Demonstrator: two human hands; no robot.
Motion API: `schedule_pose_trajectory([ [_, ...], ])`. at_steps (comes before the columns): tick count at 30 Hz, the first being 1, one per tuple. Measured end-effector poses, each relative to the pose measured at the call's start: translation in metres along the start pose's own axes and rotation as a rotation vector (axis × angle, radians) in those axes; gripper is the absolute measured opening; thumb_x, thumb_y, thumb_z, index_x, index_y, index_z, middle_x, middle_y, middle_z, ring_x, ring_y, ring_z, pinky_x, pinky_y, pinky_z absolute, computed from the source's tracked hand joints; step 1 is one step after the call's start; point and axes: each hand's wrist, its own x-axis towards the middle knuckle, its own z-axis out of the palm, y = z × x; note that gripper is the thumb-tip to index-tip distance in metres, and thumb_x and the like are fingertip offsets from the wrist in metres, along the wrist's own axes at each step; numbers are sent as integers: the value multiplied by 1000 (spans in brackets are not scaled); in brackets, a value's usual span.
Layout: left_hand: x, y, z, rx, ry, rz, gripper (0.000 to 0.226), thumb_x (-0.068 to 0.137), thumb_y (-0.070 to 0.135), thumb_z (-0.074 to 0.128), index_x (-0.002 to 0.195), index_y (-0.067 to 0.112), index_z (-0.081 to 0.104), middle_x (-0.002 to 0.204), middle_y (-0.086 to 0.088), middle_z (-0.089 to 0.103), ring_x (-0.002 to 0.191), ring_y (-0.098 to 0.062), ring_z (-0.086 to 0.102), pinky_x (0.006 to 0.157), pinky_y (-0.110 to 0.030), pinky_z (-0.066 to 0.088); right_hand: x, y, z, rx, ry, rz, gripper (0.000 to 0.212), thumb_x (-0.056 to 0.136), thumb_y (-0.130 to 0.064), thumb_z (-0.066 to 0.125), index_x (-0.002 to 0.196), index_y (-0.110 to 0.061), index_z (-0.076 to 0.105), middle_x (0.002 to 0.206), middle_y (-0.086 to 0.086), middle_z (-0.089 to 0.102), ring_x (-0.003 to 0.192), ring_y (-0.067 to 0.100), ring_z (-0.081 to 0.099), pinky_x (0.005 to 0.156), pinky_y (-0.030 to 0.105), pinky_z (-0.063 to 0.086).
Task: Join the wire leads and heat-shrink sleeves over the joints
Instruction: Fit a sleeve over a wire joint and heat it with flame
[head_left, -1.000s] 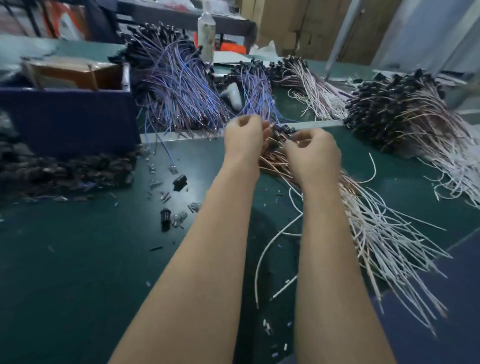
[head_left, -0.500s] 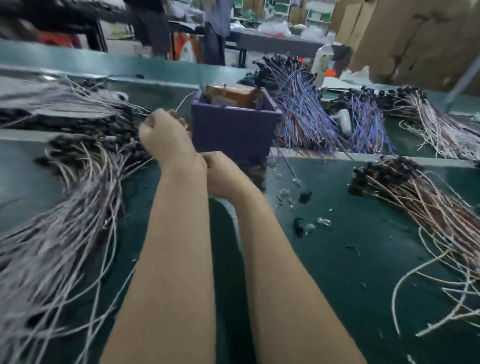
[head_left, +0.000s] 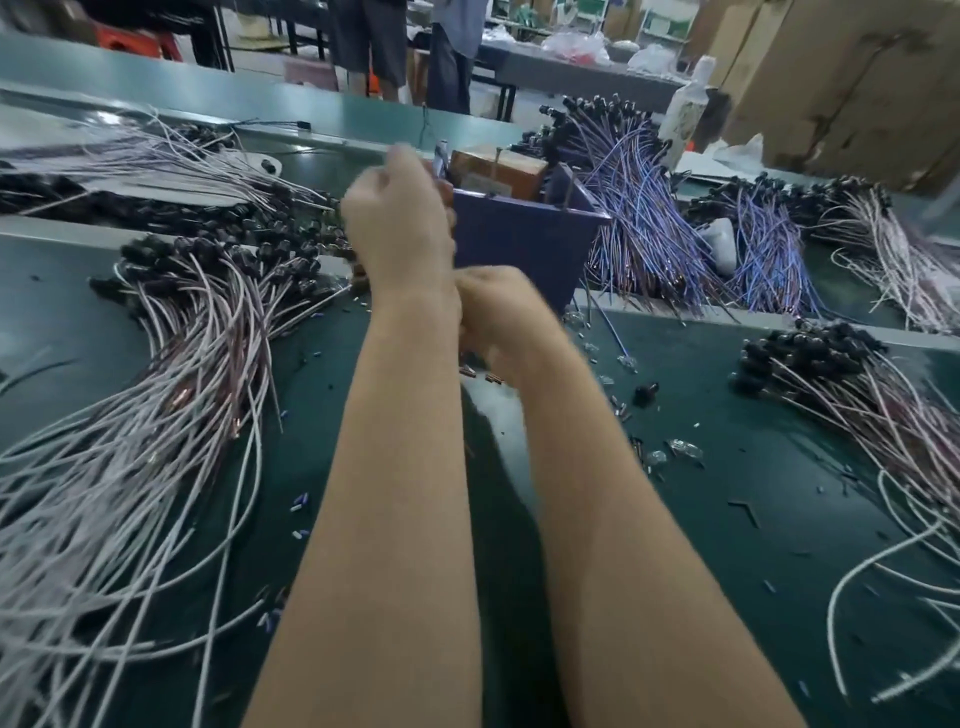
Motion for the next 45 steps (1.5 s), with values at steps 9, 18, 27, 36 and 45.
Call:
schedule_pose_trajectory([
  [9,-18,-18,32,821,-510,-32,45,103,36,27,119,3,53,111,-13,64,80,-18,67,71,-29,58,-19,-27,-94,680,254,-221,21,95,-3,48,74,-3,54,49,2,58,46,15,61,50,23,53],
  [18,-2,-44,26,222,-242,-14,31,103,16,33,80,16,54,71,3,62,51,-3,45,53,-18,38,-24,-11,-105,-251,170,198,33,95,-26,53,66,-10,51,51,1,49,35,8,45,39,15,39],
  [27,-2,-30,13,892,-691,27,28,96,13,43,79,12,64,56,6,62,45,-7,44,43,-17,34,-16,-27,-85,-214,229,-196,25,99,-24,48,81,-15,64,75,1,64,61,11,58,61,23,52],
  [36,-12,-33,13,1186,-1103,-66,24,94,19,50,85,16,72,49,11,53,44,-9,38,47,-21,34,-9,-8,-95,163,45,82,22,99,-25,48,92,-8,61,66,1,61,54,13,55,49,20,47],
  [45,-1,-35,9,1286,-957,14,24,94,22,51,84,21,73,52,13,62,52,-12,47,51,-20,40,-10,-11,-98,5,74,-94,19,96,-5,49,88,-11,66,64,-1,60,59,10,52,57,19,43],
])
